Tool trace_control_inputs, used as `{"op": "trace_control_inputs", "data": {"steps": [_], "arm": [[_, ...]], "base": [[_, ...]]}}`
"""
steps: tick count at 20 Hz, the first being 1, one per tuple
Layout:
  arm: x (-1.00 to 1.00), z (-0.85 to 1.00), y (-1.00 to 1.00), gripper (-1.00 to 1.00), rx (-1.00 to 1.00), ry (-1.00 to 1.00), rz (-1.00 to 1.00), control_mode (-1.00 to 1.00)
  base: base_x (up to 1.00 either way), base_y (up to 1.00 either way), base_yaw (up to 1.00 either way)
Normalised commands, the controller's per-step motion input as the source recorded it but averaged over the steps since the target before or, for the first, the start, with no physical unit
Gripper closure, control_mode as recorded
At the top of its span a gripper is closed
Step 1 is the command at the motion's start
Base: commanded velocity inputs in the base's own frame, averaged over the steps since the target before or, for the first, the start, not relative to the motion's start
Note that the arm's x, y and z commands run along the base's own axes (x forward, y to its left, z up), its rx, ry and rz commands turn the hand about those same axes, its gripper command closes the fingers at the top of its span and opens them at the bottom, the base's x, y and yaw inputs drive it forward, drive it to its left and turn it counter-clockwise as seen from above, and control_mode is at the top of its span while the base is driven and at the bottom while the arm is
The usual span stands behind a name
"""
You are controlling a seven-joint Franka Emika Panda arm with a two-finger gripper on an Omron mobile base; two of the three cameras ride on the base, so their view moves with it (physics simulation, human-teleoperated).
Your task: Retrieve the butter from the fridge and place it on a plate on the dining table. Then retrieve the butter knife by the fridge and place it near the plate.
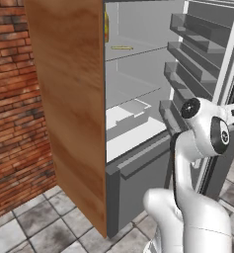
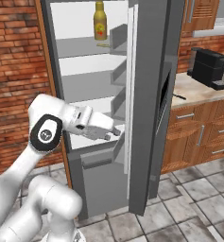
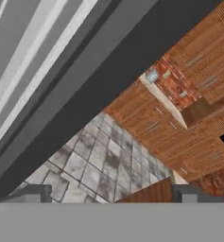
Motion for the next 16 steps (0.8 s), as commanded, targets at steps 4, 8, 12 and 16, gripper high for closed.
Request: {"op": "trace_control_inputs", "data": {"steps": [4, 8, 12, 16], "arm": [[0.34, 0.02, 0.82, -1.00, -0.15, 0.48, 0.03, -1.00], [0.62, -0.15, 0.73, -1.00, -0.12, 0.13, 0.02, -1.00], [0.86, -0.01, 0.24, -1.00, -0.14, 0.03, 0.03, -1.00], [0.94, 0.02, 0.01, -1.00, -0.22, 0.24, 0.04, -1.00]], "base": [[0.00, 0.00, 0.00], [0.00, 0.00, 0.00], [0.00, 0.00, 0.00], [0.00, 0.00, 0.00]]}}
